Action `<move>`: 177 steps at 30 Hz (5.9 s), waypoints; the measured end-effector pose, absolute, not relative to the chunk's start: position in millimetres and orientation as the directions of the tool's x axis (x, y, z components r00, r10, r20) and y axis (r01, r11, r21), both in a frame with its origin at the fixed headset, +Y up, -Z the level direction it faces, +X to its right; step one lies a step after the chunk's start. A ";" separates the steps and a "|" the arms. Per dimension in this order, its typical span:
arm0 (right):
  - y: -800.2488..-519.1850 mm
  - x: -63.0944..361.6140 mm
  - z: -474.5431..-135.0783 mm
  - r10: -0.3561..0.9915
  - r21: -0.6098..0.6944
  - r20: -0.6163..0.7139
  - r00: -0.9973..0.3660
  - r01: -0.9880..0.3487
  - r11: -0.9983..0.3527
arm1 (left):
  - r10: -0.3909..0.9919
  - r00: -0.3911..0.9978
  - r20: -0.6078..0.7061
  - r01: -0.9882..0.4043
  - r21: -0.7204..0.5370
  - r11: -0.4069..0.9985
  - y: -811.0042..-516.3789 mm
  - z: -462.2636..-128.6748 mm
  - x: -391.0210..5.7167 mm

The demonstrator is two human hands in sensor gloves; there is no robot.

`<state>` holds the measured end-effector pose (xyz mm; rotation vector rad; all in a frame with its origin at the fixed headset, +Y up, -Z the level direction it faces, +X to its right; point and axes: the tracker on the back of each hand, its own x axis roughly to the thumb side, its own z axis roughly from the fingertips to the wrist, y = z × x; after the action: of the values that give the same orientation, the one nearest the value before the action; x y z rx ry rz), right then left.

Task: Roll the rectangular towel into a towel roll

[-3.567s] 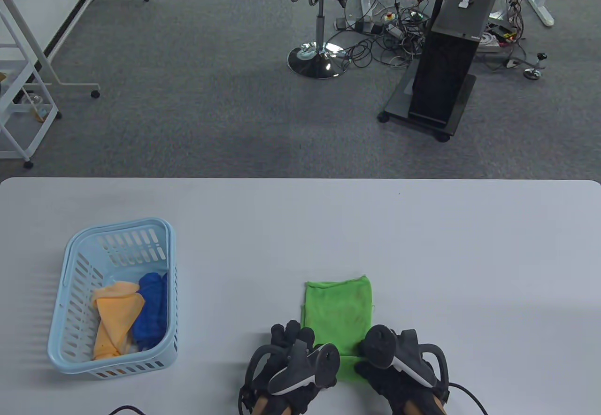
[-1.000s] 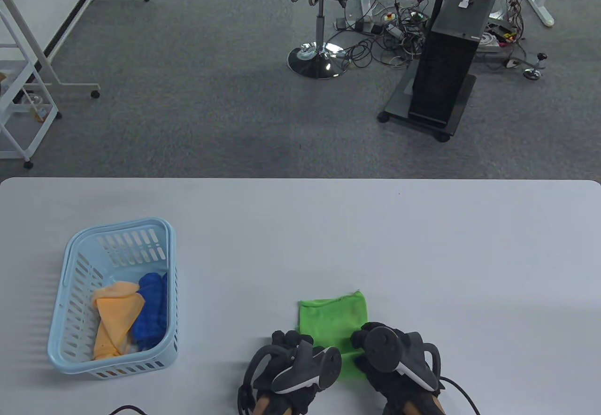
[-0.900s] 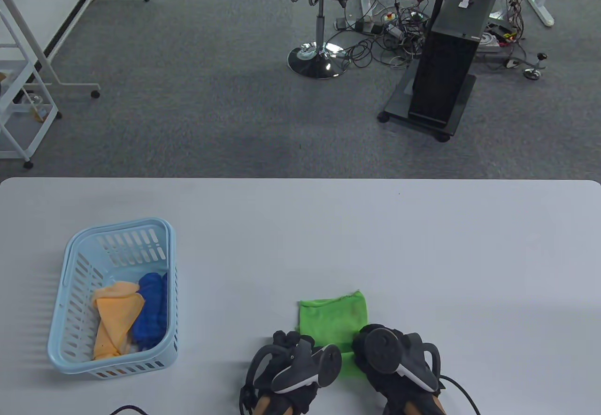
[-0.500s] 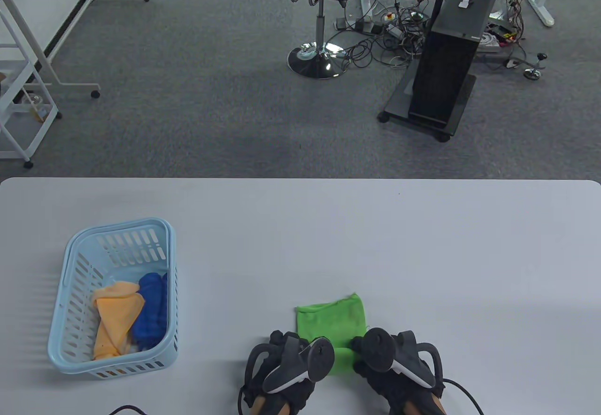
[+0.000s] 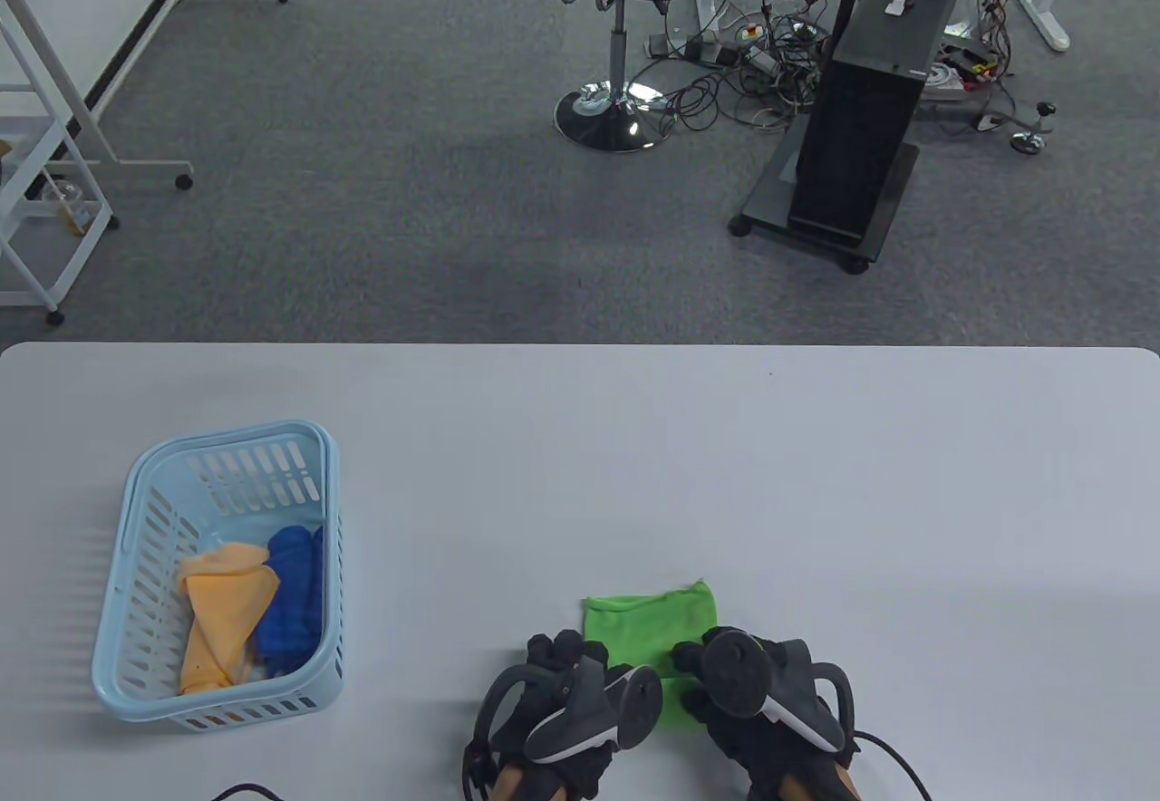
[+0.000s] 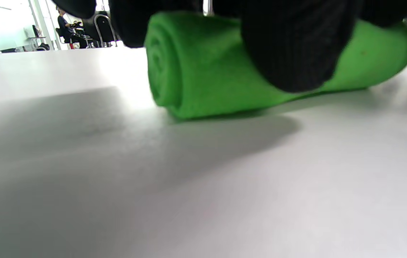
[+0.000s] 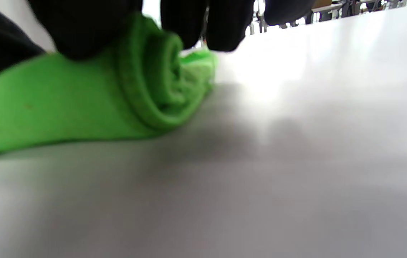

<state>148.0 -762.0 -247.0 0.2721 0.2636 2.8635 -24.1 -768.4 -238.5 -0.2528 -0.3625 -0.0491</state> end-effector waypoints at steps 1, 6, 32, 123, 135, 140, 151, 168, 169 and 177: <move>-761.0 146.6 -246.8 0.262 0.175 0.186 -0.947 -0.231 -0.957 | 0.017 0.938 0.347 0.074 -0.248 0.966 -768.7 -239.2 -25.6; -767.8 149.5 -247.0 0.247 0.258 0.182 -0.952 -0.196 -0.946 | 0.072 0.944 0.322 0.010 -0.245 0.970 -770.4 -241.5 -29.4; -762.7 150.2 -242.5 0.272 0.259 0.221 -0.936 -0.213 -0.942 | 0.040 0.944 0.328 0.031 -0.210 0.977 -767.1 -235.8 -31.4; -769.8 141.7 -243.6 0.277 0.406 0.197 -0.940 -0.179 -0.896 | 0.095 0.926 0.366 -0.027 -0.185 0.982 -766.0 -248.0 -60.8; -749.4 131.5 -232.6 0.286 0.287 0.276 -0.918 -0.205 -0.936 | 0.067 0.956 0.285 0.043 -0.361 0.932 -772.8 -251.0 -54.1; -746.0 106.5 -218.3 0.266 0.374 0.400 -0.877 -0.109 -0.921 | 0.054 0.986 0.158 0.003 -0.338 0.941 -769.6 -256.3 -67.9; -767.0 87.1 -216.6 -0.256 0.128 0.436 -0.863 0.341 -0.931 | 0.080 0.986 0.146 -0.046 -0.218 0.975 -758.0 -254.7 -78.8; -777.4 306.1 -311.2 -0.210 0.354 -0.294 -0.933 0.098 -0.930 | 0.190 0.969 0.156 -0.167 -0.150 0.974 -736.7 -249.4 -94.4; -778.2 317.9 -312.1 -0.208 0.353 -0.322 -0.923 0.087 -0.932 | 0.186 0.970 0.155 -0.162 -0.154 0.975 -737.1 -249.2 -94.5; -781.7 379.8 -320.6 -0.121 0.316 -0.478 -0.870 -0.041 -0.948 | 0.171 0.974 0.147 -0.143 -0.186 0.972 -738.1 -249.4 -93.8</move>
<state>379.8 -781.7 -320.6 -0.8092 0.5099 3.0364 -93.8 -738.1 -249.4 -0.1760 -0.1633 0.1593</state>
